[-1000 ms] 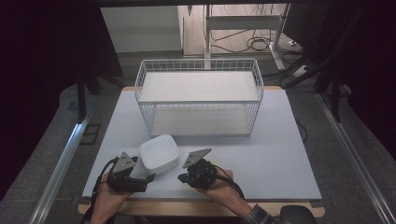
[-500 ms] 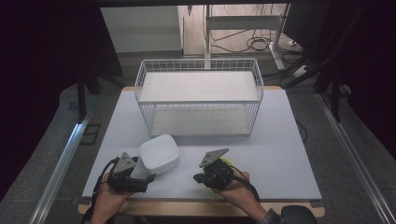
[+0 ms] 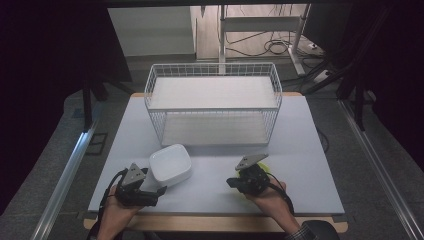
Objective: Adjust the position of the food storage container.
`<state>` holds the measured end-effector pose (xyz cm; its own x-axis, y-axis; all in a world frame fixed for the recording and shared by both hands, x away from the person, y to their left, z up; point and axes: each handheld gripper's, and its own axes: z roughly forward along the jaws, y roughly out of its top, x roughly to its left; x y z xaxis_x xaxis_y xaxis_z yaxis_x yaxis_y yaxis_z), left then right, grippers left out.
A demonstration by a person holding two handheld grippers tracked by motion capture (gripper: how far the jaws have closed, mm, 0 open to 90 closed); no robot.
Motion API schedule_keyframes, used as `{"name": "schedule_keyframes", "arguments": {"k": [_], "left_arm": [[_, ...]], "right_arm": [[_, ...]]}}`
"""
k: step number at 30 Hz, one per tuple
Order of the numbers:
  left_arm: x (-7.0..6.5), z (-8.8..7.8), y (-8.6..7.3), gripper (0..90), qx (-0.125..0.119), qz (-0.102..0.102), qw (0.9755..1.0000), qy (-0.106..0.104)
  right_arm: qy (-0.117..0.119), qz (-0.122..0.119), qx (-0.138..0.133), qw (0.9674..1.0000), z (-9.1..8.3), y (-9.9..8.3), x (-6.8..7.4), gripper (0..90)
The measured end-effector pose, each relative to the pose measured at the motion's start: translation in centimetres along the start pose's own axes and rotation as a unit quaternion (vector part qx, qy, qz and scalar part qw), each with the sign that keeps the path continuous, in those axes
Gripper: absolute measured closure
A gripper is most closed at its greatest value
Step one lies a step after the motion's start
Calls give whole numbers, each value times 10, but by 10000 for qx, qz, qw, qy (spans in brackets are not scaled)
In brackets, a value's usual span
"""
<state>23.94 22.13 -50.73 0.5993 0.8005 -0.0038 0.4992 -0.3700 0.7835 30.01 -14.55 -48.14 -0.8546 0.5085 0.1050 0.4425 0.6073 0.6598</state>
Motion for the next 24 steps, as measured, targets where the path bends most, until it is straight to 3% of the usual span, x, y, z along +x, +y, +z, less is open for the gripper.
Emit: {"name": "schedule_keyframes", "arguments": {"k": [10, 24], "left_arm": [[1, 0, 0, 83, 12, -14, 10000, 4], [2, 0, -2, 85, 107, 50, 9999, 77]], "right_arm": [[-497, 332, -86, 9982, -18, -10, -31, 868], [-1098, 783, -206, 9907, -44, -27, -72, 868]]}}
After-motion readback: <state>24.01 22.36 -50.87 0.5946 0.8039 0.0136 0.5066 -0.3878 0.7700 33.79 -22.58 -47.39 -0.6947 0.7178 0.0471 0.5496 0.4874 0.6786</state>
